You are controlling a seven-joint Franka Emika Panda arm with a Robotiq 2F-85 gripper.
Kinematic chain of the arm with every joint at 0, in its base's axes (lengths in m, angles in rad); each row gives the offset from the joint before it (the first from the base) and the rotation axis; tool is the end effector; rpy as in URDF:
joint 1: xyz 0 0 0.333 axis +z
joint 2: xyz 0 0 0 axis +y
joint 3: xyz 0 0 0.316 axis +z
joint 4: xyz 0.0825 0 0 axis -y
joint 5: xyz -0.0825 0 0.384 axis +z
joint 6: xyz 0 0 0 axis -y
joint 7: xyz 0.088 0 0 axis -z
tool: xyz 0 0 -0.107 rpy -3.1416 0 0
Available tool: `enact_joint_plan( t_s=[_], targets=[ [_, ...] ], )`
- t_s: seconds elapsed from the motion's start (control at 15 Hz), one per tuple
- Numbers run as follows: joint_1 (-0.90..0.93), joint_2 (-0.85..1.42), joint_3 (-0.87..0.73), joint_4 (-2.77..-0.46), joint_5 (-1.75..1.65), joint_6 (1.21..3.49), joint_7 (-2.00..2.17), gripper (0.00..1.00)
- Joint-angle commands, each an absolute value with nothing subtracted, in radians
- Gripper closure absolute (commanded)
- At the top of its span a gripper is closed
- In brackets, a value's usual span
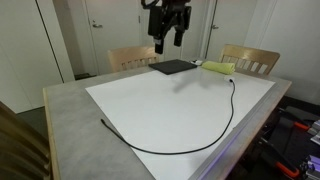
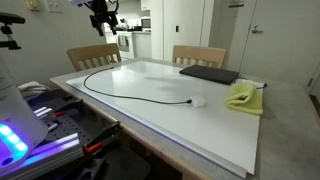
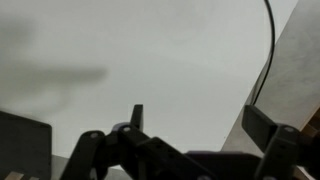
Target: Put the charging cable in circular form.
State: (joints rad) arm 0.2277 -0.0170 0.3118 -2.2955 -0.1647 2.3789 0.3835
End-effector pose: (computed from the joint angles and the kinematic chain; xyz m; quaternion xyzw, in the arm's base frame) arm 0.4477 0.2663 0.3655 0.9878 0.1341 0.0720 0.0338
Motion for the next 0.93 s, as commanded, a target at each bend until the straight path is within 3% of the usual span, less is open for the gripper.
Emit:
enact_joint_plan(
  t_s=[0.0, 0.87],
  targets=[
    [0.261, 0.105, 0.307, -2.207, -0.146, 2.414, 0.354, 0.0],
    [0.373, 0.348, 0.271, -2.076, -0.053, 2.529, 0.422, 0.0]
  ],
)
